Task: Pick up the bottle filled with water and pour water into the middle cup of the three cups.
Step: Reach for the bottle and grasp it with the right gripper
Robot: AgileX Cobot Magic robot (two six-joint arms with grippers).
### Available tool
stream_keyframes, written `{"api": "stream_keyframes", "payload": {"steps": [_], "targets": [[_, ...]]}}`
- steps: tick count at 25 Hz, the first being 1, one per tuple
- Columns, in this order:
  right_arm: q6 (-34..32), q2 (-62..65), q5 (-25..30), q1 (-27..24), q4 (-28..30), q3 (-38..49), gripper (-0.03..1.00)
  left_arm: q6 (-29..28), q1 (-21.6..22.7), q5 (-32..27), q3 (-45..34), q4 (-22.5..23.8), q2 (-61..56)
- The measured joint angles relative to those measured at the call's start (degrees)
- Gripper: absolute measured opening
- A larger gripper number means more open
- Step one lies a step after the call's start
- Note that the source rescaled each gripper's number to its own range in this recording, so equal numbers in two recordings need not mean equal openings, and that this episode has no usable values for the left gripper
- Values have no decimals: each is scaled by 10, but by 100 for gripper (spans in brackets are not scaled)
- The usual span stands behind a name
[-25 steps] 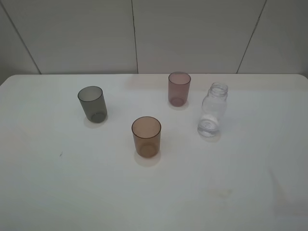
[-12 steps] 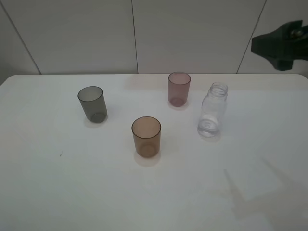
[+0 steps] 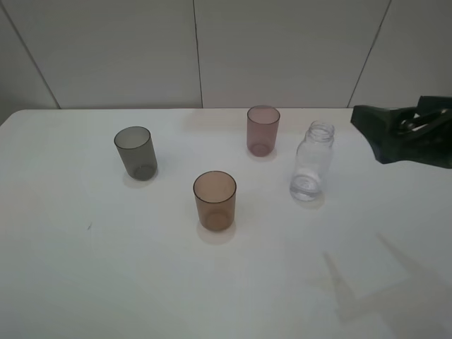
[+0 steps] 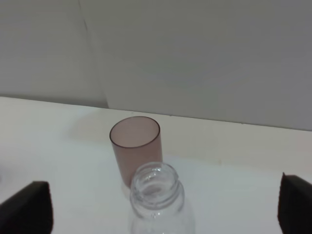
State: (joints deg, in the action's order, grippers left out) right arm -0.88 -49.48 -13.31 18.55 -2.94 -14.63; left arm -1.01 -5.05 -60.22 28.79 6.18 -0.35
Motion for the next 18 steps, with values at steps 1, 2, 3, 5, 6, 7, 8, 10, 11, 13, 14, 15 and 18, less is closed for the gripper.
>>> {"api": "stream_keyframes", "payload": {"steps": [1,2,3,5,6,7,8,10,11,13,14,15,18], "targets": [[0,-5,-9,0,0,9,100,0,0,0,0,0,0],[0,-10,-18,0,0,18,100,0,0,0,0,0,0],[0,-19,-31,0,0,27,100,0,0,0,0,0,0],[0,-45,-69,1,0,47,100,0,0,0,0,0,0],[0,-58,-89,3,0,54,100,0,0,0,0,0,0],[0,-77,-114,8,0,61,100,0,0,0,0,0,0],[0,-96,-141,14,1,67,100,0,0,0,0,0,0],[0,-135,-186,29,3,76,100,0,0,0,0,0,0],[0,-156,-209,38,3,82,100,0,0,0,0,0,0],[0,-195,-250,53,4,90,100,0,0,0,0,0,0],[0,-217,-277,60,5,92,100,0,0,0,0,0,0],[0,-239,-304,64,6,95,100,0,0,0,0,0,0],[0,-302,-388,68,6,95,100,0,0,0,0,0,0]]}}
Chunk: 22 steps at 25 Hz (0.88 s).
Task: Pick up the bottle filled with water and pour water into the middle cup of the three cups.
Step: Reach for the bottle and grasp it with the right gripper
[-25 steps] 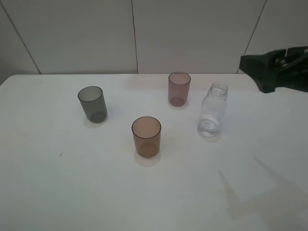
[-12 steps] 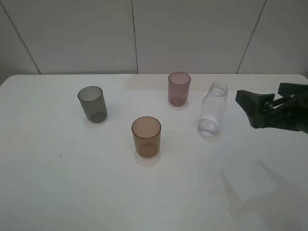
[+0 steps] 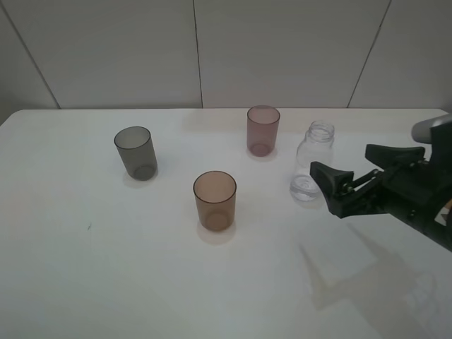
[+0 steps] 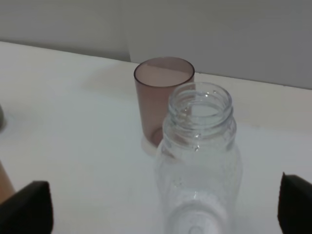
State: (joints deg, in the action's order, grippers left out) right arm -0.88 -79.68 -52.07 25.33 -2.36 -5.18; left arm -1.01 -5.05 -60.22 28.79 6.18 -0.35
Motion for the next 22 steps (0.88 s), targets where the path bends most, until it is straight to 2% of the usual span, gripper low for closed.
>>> {"api": "stream_keyframes", "payload": {"steps": [5,7,12,22], "targets": [[0,-113,-135,0,-4,3,100,0,0,0,0,0,0],[0,-158,-160,0,-5,3,100,0,0,0,0,0,0],[0,-230,-164,0,-18,-6,100,0,0,0,0,0,0],[2,-258,-172,0,-42,-66,100,0,0,0,0,0,0]]}}
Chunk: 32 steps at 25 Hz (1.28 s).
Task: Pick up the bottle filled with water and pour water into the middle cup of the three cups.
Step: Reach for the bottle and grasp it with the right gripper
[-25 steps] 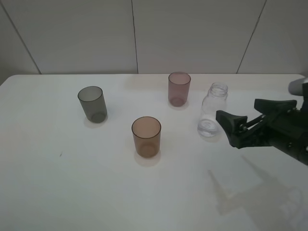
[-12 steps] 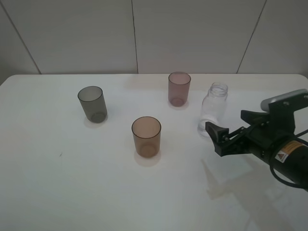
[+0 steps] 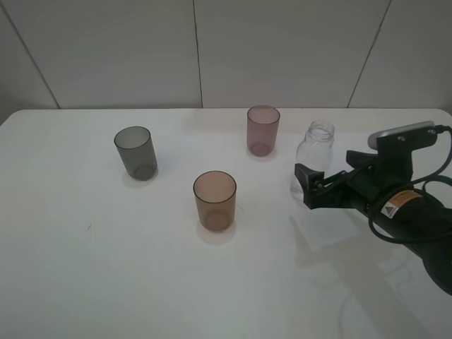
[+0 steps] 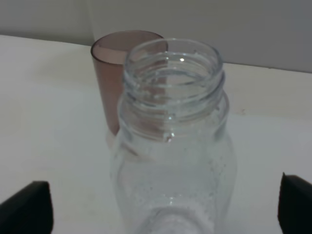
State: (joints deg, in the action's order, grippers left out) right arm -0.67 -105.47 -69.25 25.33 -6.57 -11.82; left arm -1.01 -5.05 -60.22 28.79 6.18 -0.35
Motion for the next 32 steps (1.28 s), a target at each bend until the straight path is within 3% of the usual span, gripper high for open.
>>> {"api": "stream_keyframes", "payload": {"steps": [14,29,32], "targets": [[2,-82,0,0,-61,-68,100,0,0,0,0,0,0],[0,-147,0,0,-57,-124,100,0,0,0,0,0,0],[0,-149,0,0,-57,-127,88,0,0,0,0,0,0]]}}
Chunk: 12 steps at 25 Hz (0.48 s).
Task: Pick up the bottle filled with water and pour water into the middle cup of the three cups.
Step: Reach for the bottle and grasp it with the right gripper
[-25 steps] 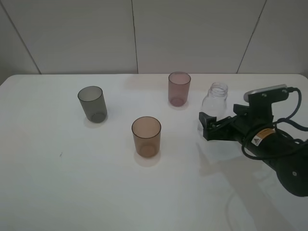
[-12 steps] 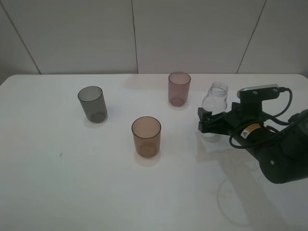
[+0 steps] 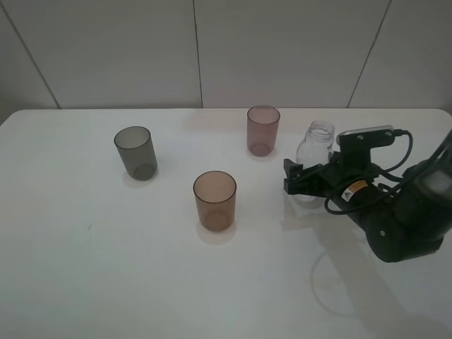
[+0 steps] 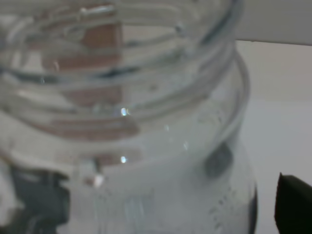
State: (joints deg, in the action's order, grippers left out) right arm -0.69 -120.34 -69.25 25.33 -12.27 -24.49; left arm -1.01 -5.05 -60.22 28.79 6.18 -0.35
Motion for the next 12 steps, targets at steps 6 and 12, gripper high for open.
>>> {"api": "stream_keyframes", "payload": {"steps": [6,12], "targets": [[0,0,0,0,5,-7,2,0,0,0,0,0,0],[0,0,0,0,10,-7,3,0,0,0,0,0,0]]}}
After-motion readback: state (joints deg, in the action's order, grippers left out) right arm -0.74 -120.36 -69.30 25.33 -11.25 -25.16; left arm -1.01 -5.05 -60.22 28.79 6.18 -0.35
